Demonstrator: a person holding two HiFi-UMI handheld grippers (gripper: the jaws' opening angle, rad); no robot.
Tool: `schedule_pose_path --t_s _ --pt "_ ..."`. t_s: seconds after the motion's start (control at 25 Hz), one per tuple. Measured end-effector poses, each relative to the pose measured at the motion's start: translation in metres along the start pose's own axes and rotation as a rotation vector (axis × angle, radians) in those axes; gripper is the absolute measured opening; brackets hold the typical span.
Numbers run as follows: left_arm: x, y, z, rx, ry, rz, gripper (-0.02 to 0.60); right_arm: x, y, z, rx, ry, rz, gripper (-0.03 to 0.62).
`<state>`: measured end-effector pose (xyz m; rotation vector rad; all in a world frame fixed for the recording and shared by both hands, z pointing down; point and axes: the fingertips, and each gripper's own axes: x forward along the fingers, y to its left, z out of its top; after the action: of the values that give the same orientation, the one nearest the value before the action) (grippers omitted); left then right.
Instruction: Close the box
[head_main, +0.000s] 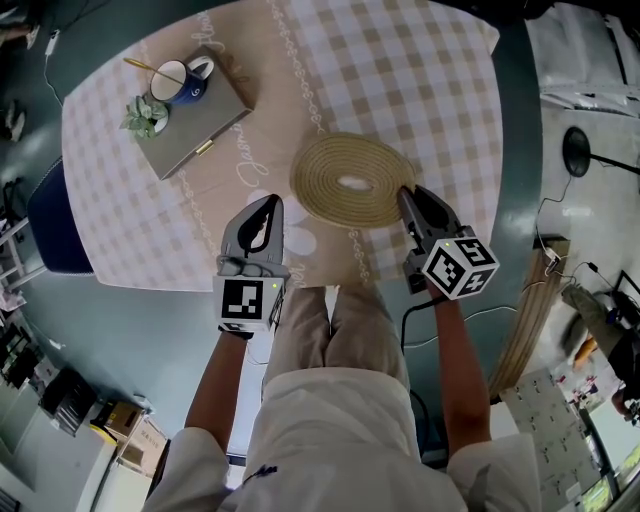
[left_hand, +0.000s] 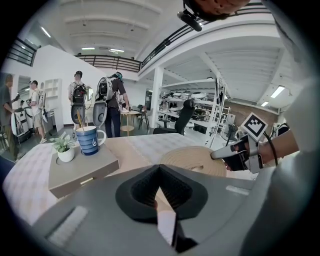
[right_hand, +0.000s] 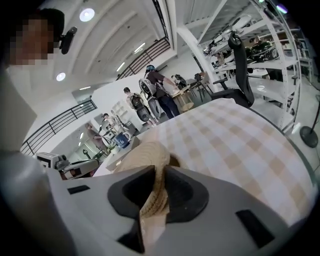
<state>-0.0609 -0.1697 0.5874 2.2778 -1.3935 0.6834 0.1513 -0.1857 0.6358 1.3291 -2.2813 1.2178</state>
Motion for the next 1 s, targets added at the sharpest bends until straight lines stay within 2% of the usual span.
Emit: schedule_pose_path --t_s 0.08,0.2,0.32,0.48,0.6,0.72,0.8,0.88,1.0 --pt "-0.006 -0.009 -0.005 0.001 0.016 -0.006 0.002 -0.008 -0.003 -0.008 -0.017 -0.005 -0.021 0.071" --pt "-0.006 -0.010 -0.004 -0.003 -0.013 -0.007 0.002 -0.006 -0.004 -0.009 -0.077 -0.003 -0.065 0.082" --pt "0.001 -0.001 0.003 0.000 -0.015 -0.011 0.002 0.003 -0.001 0.000 -0.197 0.000 -0.115 0.097" --pt "0.005 0.001 0.011 -0.021 -0.082 -0.005 0.002 0.002 0.001 0.003 -0.349 -0.008 -0.180 0.111" --pt "0.002 0.002 0.007 -0.021 -0.066 -0.006 0.002 0.003 0.003 0.003 -0.435 0.000 -0.222 0.120" --pt "-0.001 0.002 -0.001 -0.005 -0.006 -0.014 0.002 0.004 0.005 0.005 -0.548 -0.003 -0.259 0.130" --pt "0.000 0.002 0.003 -0.015 -0.043 -0.011 0.002 0.004 0.007 0.005 -0.607 -0.009 -0.278 0.137" --pt "0.001 0.002 0.004 -0.017 -0.061 -0.011 0.002 0.003 0.006 0.005 -0.601 -0.014 -0.288 0.140" --pt "0.000 0.002 0.002 -0.013 -0.044 -0.018 0.002 0.002 -0.001 0.006 -0.534 -0.023 -0.296 0.179"
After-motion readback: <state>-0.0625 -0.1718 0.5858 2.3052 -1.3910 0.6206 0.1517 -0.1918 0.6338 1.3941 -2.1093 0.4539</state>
